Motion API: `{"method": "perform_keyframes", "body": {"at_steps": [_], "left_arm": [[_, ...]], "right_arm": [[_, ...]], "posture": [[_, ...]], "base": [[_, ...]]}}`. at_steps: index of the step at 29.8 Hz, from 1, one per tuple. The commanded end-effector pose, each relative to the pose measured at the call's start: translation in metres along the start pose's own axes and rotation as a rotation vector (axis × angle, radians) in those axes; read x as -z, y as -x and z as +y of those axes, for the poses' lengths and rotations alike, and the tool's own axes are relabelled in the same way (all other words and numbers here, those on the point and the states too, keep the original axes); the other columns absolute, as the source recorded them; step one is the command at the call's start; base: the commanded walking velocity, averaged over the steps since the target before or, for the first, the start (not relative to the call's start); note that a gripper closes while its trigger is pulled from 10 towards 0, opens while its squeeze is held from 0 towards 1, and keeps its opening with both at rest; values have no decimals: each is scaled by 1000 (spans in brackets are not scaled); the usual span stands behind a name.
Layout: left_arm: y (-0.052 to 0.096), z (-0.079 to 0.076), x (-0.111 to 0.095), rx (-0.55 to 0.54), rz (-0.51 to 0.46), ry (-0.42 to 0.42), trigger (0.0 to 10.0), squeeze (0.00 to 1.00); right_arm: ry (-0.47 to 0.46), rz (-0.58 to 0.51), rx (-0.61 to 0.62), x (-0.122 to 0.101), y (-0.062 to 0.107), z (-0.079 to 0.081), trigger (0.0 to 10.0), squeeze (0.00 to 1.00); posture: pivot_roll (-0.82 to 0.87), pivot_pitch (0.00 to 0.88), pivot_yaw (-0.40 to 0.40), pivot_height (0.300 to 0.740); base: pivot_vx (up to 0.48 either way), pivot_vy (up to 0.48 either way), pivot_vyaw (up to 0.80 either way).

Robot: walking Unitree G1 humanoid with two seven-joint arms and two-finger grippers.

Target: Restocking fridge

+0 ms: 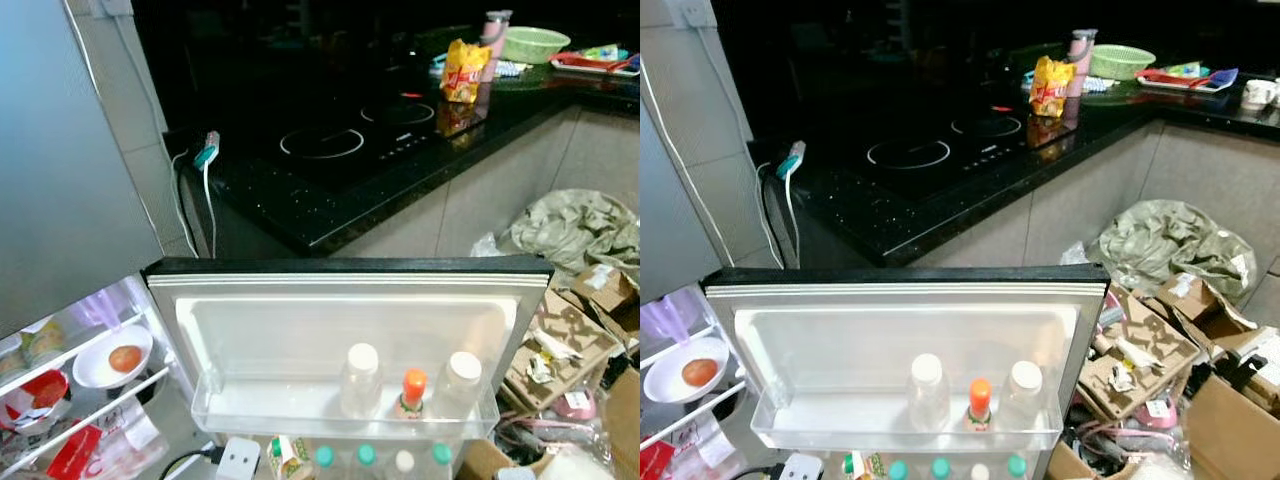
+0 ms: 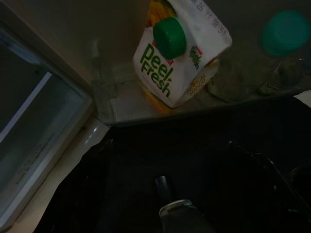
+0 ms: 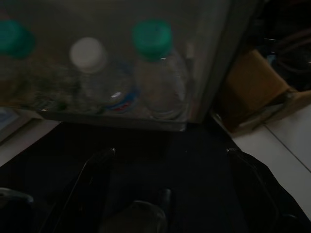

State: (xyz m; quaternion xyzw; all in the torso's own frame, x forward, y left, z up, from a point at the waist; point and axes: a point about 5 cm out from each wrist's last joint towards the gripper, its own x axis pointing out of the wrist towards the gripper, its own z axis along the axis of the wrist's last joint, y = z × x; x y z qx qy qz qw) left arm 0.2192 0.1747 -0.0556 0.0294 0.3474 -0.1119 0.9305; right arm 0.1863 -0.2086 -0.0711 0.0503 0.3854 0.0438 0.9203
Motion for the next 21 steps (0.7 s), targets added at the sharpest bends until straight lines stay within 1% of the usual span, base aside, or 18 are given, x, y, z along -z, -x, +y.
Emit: {"method": "perform_keyframes", "body": {"at_steps": [1,3,4,5,6,7,8,9,10,11,13,14,15,16,17,19,20,21], "left_arm": [[3,1,7,1,20,-16,10000,0],[3,1,8,1,23,-17,10000,0],[3,2,8,1,24,-16,10000,0],[3,2,8,1,24,-16,10000,0],[3,2,8,2,25,-14,10000,0],[3,2,8,5,22,-12,10000,0],[3,2,8,5,22,-12,10000,0],[4,2,8,12,21,-11,10000,0],[4,2,8,12,21,-11,10000,0],[4,2,8,18,24,-11,10000,0],[4,2,8,21,27,-11,10000,0],[3,2,8,23,33,-10,10000,0],[3,2,8,23,33,-10,10000,0],[3,2,9,23,38,-10,10000,0],[3,2,9,23,38,-10,10000,0],[2,1,9,15,45,-3,10000,0],[2,1,9,15,45,-3,10000,0],[2,1,9,7,52,3,10000,0]], "right_arm": [[-20,0,-12,1,0,3,10000,0],[-30,-8,-36,-1,-2,6,10000,0],[-59,-19,-137,-6,-4,14,10000,0],[-59,-19,-137,-6,-4,14,10000,0],[-79,-28,-212,-9,-4,20,10000,0],[-78,-29,-302,-12,-4,25,10000,0],[-78,-29,-302,-12,-4,25,10000,0],[-66,-26,-366,-15,-3,26,10000,0],[-66,-26,-366,-15,-3,26,10000,0],[-45,-19,-378,-17,-2,23,10000,0],[-30,-16,-373,-19,-2,20,10000,0],[-34,-20,-314,-20,-3,14,10000,0],[-34,-20,-314,-20,-3,14,10000,0],[-40,-24,-256,-21,-4,9,10000,0],[-40,-24,-256,-21,-4,9,10000,0],[-45,-10,-111,-17,-4,0,10000,0],[-45,-10,-111,-17,-4,0,10000,0],[-24,-5,-51,-15,-4,-3,10000,0]], "posture": [[-63,91,35,740],[-62,89,36,740],[-59,87,37,740],[-59,87,37,740],[-59,87,38,740],[-61,88,40,740],[-61,88,40,740],[-65,88,41,740],[-65,88,41,740],[-65,88,42,740],[-68,87,43,740],[-66,88,43,740],[-66,88,43,740],[-63,88,39,740],[-63,88,39,740],[-63,83,39,740],[-63,83,39,740],[-62,83,37,740]], "base": [[0,0,0],[0,0,0],[0,0,0],[0,0,0],[0,0,0],[0,0,0],[0,0,0],[0,0,0],[0,0,0],[0,0,0],[0,0,0],[0,0,0],[0,0,0],[0,0,0],[0,0,0],[0,0,0],[0,0,0],[0,0,0]]}}
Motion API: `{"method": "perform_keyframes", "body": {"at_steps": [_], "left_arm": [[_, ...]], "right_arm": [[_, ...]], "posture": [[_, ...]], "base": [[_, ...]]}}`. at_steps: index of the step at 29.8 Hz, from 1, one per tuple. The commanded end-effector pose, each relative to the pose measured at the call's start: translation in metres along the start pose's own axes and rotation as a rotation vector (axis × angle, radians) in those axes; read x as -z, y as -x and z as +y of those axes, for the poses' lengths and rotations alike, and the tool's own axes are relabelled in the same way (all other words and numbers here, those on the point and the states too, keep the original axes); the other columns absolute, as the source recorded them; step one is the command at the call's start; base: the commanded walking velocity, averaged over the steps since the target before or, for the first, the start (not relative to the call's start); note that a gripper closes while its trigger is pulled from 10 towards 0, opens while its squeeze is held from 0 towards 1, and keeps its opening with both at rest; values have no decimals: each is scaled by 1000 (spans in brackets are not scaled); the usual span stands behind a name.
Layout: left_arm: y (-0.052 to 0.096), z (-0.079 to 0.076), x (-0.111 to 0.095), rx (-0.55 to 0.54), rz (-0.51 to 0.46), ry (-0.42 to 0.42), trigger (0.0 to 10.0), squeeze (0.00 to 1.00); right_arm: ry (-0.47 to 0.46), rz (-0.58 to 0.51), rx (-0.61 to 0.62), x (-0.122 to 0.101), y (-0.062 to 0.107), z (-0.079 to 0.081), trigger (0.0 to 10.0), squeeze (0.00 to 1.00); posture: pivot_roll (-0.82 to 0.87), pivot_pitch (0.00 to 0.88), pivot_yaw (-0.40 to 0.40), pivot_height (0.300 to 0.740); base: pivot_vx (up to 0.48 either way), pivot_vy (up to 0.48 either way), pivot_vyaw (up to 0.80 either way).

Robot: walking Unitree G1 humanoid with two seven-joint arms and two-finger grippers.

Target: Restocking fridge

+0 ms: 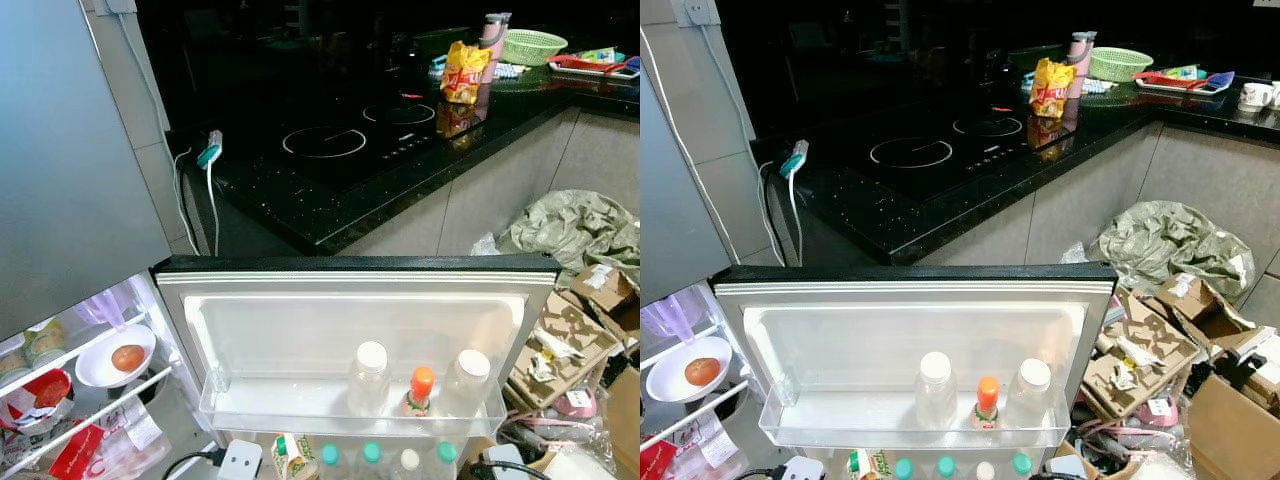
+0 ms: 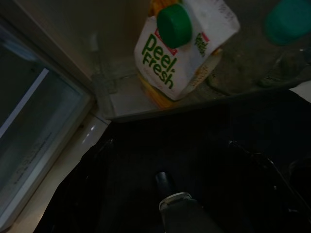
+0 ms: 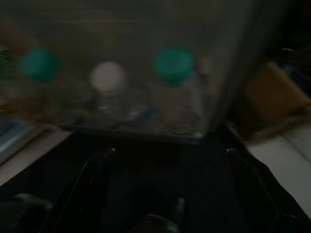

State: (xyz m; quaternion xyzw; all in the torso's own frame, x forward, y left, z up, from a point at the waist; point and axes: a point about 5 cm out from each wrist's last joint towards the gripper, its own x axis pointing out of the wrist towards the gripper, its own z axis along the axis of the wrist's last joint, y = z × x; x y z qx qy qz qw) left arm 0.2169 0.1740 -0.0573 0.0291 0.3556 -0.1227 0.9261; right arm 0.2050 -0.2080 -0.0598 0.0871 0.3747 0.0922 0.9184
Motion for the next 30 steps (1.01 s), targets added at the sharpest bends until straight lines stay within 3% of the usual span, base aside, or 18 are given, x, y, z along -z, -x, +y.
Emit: {"method": "perform_keyframes", "body": {"at_steps": [1,3,30], "left_arm": [[2,2,6,-14,34,9,10000,0],[1,2,8,-15,50,24,10000,0],[2,2,10,-1,59,18,10000,0]], "right_arm": [[6,11,67,6,2,-4,10000,0],[-34,12,135,14,4,-6,10000,0],[-49,18,134,19,6,-5,10000,0]], "posture": [[-62,83,37,740],[-59,81,38,740],[-64,79,40,740]], "base": [[0,0,0],[0,0,0],[-212,0,0]]}}
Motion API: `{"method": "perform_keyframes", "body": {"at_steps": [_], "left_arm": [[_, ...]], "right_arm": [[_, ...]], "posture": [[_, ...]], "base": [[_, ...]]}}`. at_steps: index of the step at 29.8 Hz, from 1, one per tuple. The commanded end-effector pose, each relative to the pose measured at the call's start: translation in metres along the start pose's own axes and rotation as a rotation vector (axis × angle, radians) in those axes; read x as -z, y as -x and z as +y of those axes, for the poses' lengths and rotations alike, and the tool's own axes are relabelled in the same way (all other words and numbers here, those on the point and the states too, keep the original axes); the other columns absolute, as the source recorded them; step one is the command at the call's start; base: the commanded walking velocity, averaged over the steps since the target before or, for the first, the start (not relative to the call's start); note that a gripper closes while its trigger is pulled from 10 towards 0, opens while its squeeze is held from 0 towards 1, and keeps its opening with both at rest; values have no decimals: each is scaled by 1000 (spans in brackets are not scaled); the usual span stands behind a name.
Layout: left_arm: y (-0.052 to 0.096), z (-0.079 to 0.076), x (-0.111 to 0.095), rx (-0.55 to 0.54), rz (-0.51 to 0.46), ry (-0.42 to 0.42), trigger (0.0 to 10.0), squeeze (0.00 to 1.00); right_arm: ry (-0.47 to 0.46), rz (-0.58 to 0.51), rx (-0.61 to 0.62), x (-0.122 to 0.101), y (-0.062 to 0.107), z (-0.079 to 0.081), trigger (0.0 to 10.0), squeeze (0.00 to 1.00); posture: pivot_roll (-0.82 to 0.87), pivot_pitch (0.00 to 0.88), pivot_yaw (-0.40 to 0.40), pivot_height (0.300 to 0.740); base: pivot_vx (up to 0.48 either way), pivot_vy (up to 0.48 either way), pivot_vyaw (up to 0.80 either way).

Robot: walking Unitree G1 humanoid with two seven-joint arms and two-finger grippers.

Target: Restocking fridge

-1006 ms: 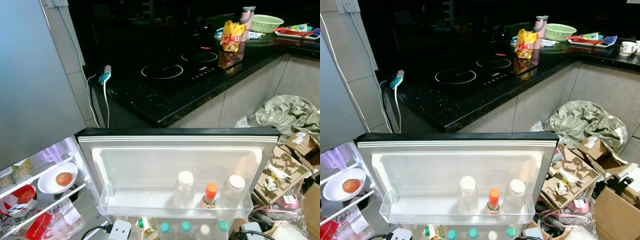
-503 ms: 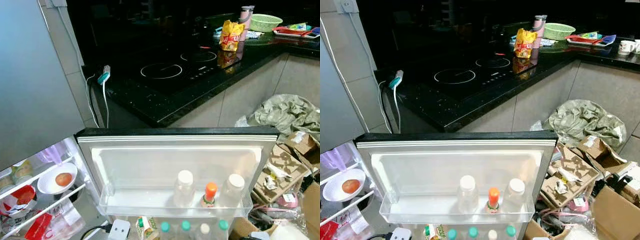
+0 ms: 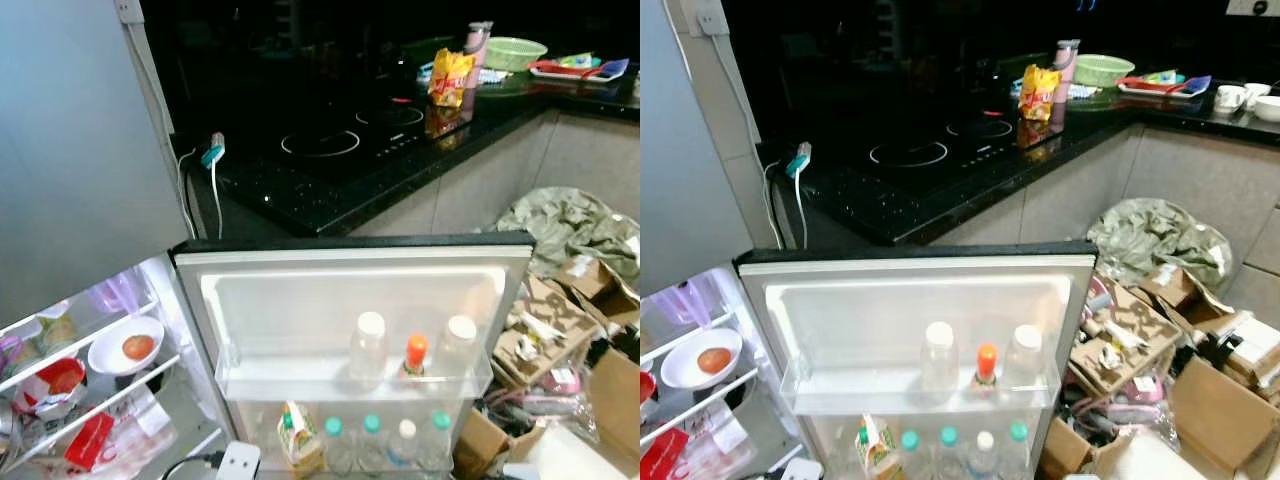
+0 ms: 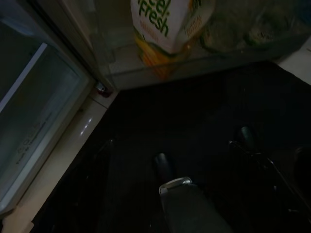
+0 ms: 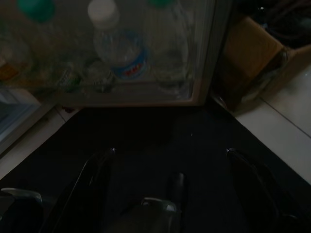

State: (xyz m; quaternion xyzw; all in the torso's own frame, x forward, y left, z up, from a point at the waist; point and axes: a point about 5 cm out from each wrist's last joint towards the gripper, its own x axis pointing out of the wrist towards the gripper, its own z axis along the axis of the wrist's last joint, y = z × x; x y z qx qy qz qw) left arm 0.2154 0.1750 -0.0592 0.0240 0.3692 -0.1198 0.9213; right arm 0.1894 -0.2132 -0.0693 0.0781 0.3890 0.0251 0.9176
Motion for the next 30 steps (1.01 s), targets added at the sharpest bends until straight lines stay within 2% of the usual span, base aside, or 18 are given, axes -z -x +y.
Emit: {"method": "perform_keyframes", "body": {"at_steps": [1,19,21,22,24,25,26,29,30], "left_arm": [[2,1,7,-2,32,1,10000,0],[2,3,6,-10,39,-7,10000,0],[1,3,6,-11,40,-9,10000,0],[1,3,6,-11,40,-9,10000,0],[2,5,7,-19,50,-18,10000,0],[2,5,7,-19,50,-18,10000,0],[2,6,7,-23,54,-24,10000,0],[3,7,9,-32,64,-26,10000,0],[3,9,10,-39,70,-31,10000,0]], "right_arm": [[-12,2,0,2,0,1,10000,0],[-3,6,-35,0,-1,4,10000,0],[72,20,-121,-7,-3,9,10000,0],[72,20,-121,-7,-3,9,10000,0],[149,22,-284,-20,-5,18,10000,0],[149,22,-284,-20,-5,18,10000,0],[170,15,-352,-26,-6,22,10000,0],[185,-8,-418,-35,-6,26,10000,0],[201,-58,-491,-52,-5,30,10000,0]], "posture": [[-63,75,40,740],[-64,74,44,740],[-64,76,49,740],[-64,76,49,740],[-65,78,51,740],[-65,78,51,740],[-64,80,53,740],[-65,82,53,740],[-64,82,52,740]], "base": [[0,0,0],[0,0,0],[0,0,0],[0,0,0],[0,0,0],[0,0,0],[0,0,0],[0,0,0],[0,0,0]]}}
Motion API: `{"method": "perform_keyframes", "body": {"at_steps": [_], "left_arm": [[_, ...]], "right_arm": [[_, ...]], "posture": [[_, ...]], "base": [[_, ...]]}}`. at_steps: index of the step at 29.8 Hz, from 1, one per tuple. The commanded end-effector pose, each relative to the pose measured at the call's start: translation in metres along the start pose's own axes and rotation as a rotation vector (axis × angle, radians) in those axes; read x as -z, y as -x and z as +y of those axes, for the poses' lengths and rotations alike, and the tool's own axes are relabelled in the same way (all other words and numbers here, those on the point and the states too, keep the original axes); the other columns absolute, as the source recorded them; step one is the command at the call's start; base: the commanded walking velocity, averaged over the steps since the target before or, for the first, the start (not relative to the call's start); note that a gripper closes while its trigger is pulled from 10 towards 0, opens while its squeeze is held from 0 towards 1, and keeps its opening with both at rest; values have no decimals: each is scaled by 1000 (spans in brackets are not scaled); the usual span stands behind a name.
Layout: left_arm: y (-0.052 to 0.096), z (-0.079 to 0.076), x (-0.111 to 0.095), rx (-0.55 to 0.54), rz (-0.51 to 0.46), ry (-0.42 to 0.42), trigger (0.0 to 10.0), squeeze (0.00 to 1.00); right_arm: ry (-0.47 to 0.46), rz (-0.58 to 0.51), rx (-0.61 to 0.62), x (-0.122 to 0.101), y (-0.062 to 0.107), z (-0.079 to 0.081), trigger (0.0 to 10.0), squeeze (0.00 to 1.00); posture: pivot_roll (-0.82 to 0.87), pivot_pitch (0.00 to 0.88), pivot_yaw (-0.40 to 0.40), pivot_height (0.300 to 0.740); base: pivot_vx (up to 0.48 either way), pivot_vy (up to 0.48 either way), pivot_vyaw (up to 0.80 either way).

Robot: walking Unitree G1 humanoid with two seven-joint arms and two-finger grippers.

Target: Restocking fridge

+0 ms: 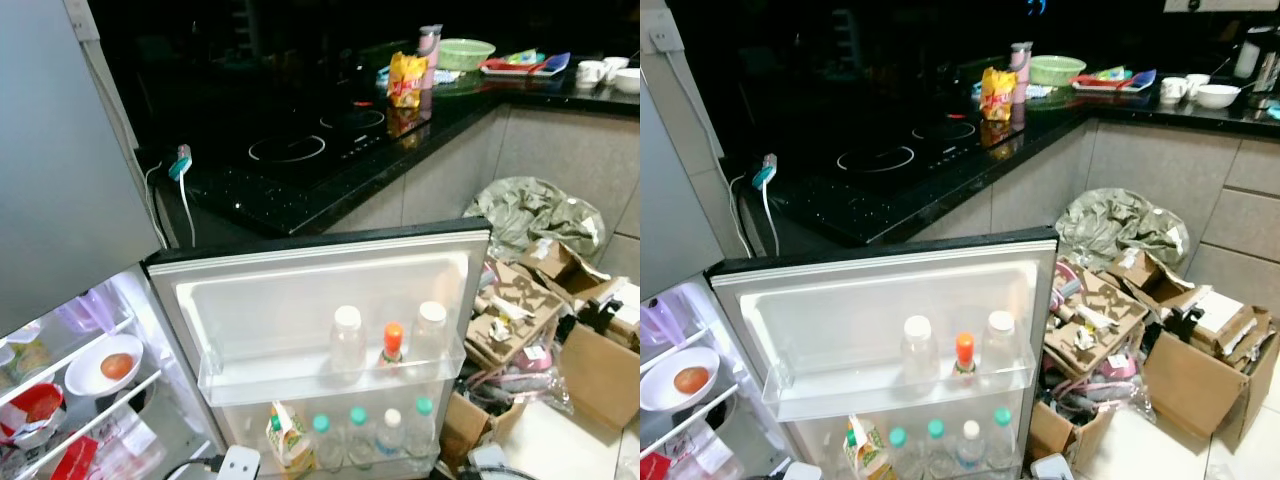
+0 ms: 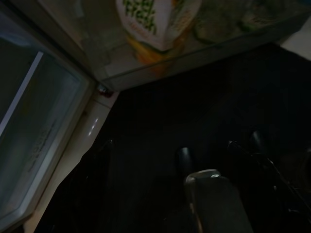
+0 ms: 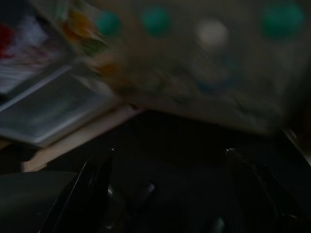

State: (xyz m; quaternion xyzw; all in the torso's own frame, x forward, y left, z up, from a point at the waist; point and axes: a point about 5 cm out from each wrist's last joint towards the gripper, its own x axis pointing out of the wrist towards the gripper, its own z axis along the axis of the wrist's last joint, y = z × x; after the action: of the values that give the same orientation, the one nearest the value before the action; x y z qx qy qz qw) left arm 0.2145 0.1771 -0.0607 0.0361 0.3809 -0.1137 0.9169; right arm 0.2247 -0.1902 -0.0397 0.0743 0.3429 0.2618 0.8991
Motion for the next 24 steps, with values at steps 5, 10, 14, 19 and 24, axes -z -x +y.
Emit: {"method": "perform_keyframes", "body": {"at_steps": [5,10,14,19,24], "left_arm": [[4,8,9,-26,47,-19,10000,0],[4,7,11,-23,48,-18,10000,0],[4,6,10,-19,44,-19,10000,0],[4,4,6,-8,-2,-27,10000,0],[3,-1,-2,39,-63,-36,10000,0]], "right_arm": [[110,-145,-306,-62,1,15,0,0],[198,-153,-633,-107,14,50,0,0],[279,-219,-727,-139,22,68,0,0],[456,-355,-562,-178,14,68,8314,0],[574,-308,-480,-179,8,64,10000,0]], "posture": [[-61,87,49,740],[-59,87,49,740],[-58,84,45,740],[-58,83,43,740],[-59,90,43,740]], "base": [[0,0,0],[0,0,0],[0,0,0],[0,0,0],[0,0,0]]}}
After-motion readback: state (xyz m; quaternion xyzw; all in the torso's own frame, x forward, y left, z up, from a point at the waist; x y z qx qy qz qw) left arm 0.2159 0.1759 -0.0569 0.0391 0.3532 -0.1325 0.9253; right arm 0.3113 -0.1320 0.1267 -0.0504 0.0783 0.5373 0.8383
